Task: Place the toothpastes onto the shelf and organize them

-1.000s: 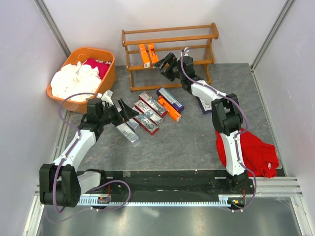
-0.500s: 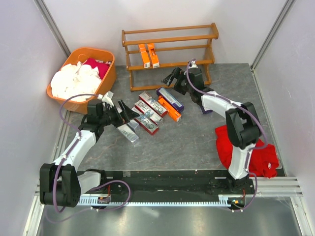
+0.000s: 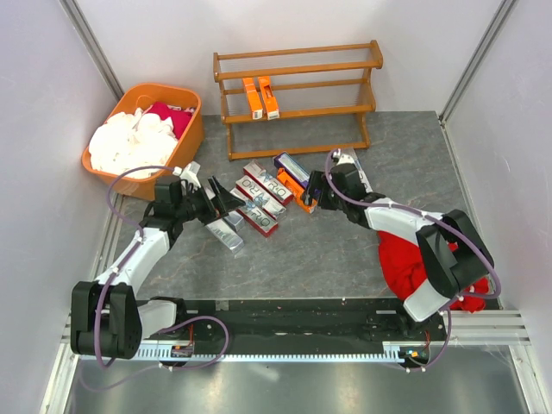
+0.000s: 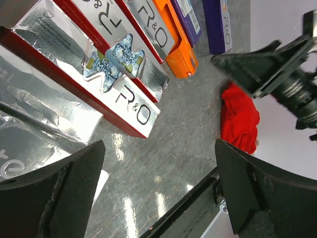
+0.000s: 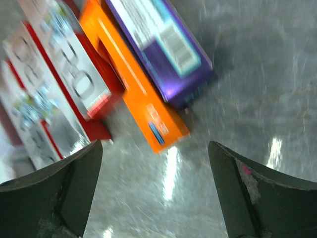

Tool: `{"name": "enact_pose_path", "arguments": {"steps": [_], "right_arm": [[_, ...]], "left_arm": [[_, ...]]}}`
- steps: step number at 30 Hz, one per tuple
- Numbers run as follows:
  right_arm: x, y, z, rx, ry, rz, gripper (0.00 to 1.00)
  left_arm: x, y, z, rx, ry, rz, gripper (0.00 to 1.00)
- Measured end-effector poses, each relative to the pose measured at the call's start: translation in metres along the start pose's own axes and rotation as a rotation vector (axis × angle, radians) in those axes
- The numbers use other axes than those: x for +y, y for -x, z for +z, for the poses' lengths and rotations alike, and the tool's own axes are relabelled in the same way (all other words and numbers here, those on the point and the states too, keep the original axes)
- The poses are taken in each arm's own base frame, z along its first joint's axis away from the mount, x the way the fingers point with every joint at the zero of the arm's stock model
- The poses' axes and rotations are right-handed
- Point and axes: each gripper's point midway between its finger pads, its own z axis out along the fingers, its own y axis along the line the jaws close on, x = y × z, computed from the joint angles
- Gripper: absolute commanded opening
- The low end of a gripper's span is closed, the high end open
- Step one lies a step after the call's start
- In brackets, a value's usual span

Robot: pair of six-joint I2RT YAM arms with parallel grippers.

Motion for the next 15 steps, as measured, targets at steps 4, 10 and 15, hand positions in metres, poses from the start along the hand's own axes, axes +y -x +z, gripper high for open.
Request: {"name": "enact_pose_path", "arguments": {"steps": [4,10,15], "right_arm": [[-0.009,-0.029,0.0,0.056,-0.022,-0.035,0.88],[-0.015,-0.037,0.016,0.055,-0.041,-0.053,0.84],[-0.014,-0.047,0.03,0.058,-0.038,-0.084,0.75]], "left_arm": [[-0.001,-0.001,0.001,0.002,-0.016,0.005,1.0],[0.0,-0.004,0.001,0.004,-0.018,0.004,1.0],[0.001,-0.004,0.001,0.001,-0.02,0.006,1.0]]}}
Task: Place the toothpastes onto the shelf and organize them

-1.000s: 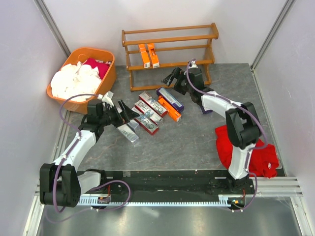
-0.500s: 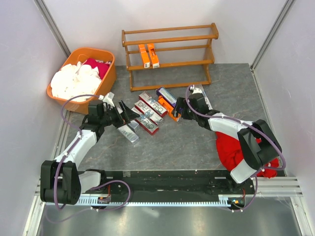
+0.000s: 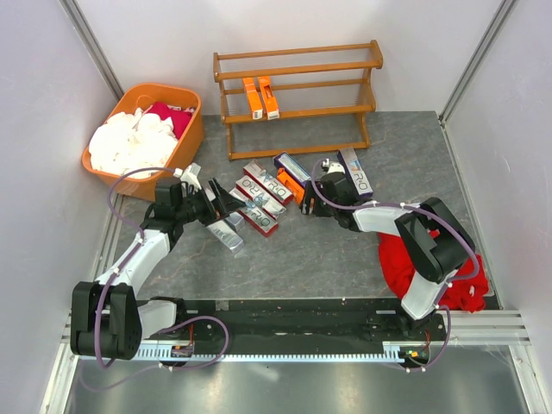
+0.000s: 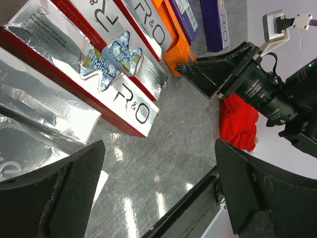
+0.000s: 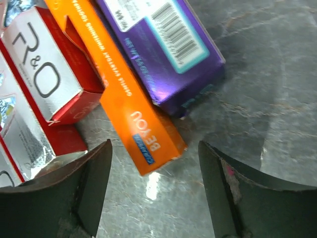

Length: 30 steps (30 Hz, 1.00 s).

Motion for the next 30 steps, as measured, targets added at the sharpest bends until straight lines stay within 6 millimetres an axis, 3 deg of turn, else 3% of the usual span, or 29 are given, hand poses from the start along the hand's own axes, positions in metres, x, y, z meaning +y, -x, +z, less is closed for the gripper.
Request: {"name": "enact_pose_path", "arguments": {"steps": [3,7,10,15,21,30], "right_arm": [[0.007,-0.001,0.004,-0.014,0.018,-0.024,0.63],[0.015,-0.008,0.004,-0.014,0.048,-0.052,0.4],[0.017,-0.013,0.001,-0.02,0.065,-0.067,0.32],[0.016,-0.018,-0.015,-0.018,0.079,-0.066,0.28],[0.021,-0.008,-0.044,-0.064,0.114,-0.041,0.27],[0.077,0.015,-0.096,-0.104,0.399,0.076,0.28]], "left_arm": [[0.0,0.0,0.0,0.0,0.0,0.0,1.0],[0.0,-0.001,-0.001,-0.001,-0.001,0.001,1.0],[0.0,-0.001,-0.001,-0.002,-0.001,0.001,1.0],[-0.002,0.0,0.0,-0.006,-0.01,-0.002,1.0],[-0.008,-0.002,0.0,-0.002,-0.057,-0.007,1.0],[-0.03,-0.005,0.004,-0.005,-0.204,-0.03,1.0]]}}
